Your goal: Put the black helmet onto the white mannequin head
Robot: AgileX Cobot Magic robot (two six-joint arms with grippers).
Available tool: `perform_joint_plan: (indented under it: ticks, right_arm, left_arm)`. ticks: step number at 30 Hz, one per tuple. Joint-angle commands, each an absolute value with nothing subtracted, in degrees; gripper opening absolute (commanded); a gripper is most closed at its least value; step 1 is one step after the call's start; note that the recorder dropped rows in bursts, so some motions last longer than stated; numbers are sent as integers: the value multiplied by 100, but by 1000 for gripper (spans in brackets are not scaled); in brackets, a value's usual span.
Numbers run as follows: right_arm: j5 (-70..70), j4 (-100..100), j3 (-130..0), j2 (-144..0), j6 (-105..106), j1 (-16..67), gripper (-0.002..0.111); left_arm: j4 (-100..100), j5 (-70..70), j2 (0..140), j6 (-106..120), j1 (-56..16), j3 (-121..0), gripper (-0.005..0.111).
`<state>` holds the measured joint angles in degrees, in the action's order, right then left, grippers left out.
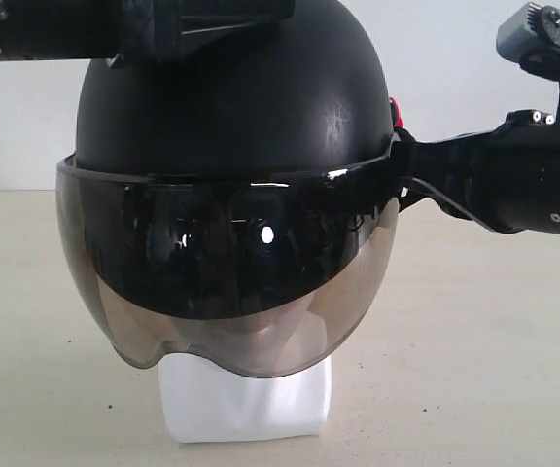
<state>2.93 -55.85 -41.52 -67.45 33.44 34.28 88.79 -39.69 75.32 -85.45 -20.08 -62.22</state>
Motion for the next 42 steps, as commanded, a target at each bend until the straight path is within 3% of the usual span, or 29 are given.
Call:
perform_joint_plan:
  ticks: [1,6,8,16,19,25,32,42]
  right_arm:
    - [127,-5518,-4125,-6484,3407,3308,7]
    - [199,-5674,-4130,-6270,3341,3308,46]
    - [199,-5674,-4130,-6248,3254,3308,54]
    - [199,-5674,-4130,-6123,3128,3308,55]
    - [199,-5674,-4130,-5867,3077,3308,48]
    - [186,-5651,-4130,-5168,3474,3308,-1]
    - [1179,-5612,-4348,-4990,3815,3308,0]
    - [3435,-5370,-5986,-5528,4040,3308,0]
  left_arm:
    - [9232,-3828,7647,-8782,-1994,-6140,5]
    - [9255,-3844,7647,-8780,-1994,-6140,5]
    - [9248,-3844,7647,-8809,-1994,-6140,5]
    - [9258,-3844,7647,-8867,-1994,-6140,5]
    - [9237,-3844,7635,-8867,-1994,-6140,5]
    - [9194,-3606,7316,-8773,-1994,-6140,5]
    - [9194,-3065,6756,-8693,-1994,-6140,5]
    - [9194,-2698,6726,-8361,-1994,-6140,5]
